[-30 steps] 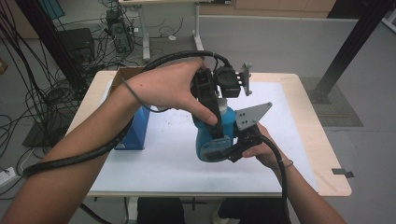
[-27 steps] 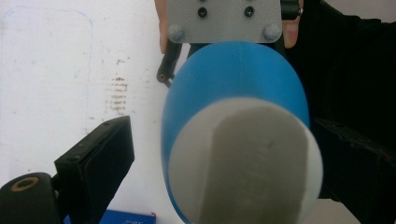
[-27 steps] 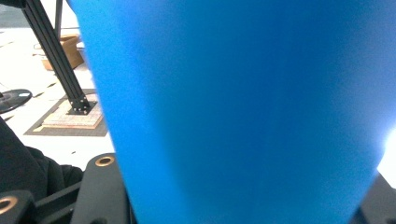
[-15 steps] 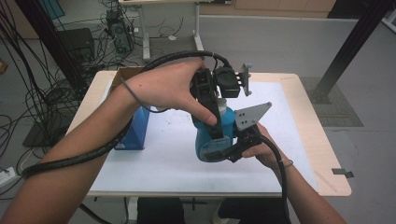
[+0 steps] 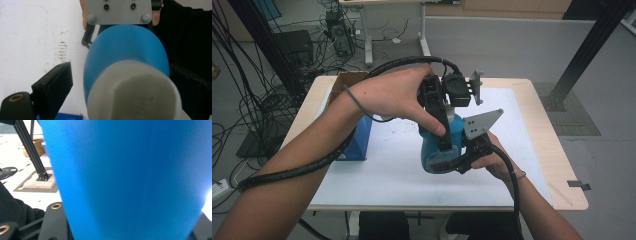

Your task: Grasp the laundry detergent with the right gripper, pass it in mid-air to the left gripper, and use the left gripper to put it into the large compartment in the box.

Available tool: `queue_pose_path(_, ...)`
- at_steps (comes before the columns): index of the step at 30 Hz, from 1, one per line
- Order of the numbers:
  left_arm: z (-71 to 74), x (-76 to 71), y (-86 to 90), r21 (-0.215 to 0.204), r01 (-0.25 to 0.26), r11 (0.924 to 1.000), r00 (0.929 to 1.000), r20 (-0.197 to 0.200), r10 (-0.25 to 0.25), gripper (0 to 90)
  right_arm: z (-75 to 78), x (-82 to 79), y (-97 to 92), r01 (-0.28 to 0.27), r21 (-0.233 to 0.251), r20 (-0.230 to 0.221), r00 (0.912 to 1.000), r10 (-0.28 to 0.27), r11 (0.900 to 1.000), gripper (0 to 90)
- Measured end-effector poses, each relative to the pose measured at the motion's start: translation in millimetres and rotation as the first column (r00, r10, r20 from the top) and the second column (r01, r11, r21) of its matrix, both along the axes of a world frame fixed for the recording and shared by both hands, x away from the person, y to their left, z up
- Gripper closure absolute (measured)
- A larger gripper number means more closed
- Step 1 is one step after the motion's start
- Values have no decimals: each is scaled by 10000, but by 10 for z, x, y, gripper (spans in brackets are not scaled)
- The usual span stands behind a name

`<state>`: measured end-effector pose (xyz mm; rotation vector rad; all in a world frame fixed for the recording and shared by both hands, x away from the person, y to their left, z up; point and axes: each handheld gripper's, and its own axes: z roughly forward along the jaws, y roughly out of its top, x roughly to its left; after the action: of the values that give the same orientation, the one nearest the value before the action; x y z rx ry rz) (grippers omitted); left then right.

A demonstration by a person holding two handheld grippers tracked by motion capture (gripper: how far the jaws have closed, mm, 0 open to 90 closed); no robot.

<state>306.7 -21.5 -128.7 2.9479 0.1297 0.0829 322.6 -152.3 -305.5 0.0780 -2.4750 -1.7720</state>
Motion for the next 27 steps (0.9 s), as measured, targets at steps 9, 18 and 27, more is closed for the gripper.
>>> queue_pose_path(9, -11, 5, -8, 64, -5, 10000, 10000, -49, 5, 129, 4, 0, -6, 2, 22, 35, 10000, -2, 10000, 401)
queue_pose_path(18, -9, 5, -13, 32, -10, 10000, 10000, -65, 11, 152, 5, -7, -3, -14, 34, 10, 10000, 14, 10000, 401)
queue_pose_path(27, -2, 0, -17, 73, -4, 10000, 10000, -74, 5, 184, 8, -5, -9, -12, 41, 45, 10000, 12, 10000, 401)
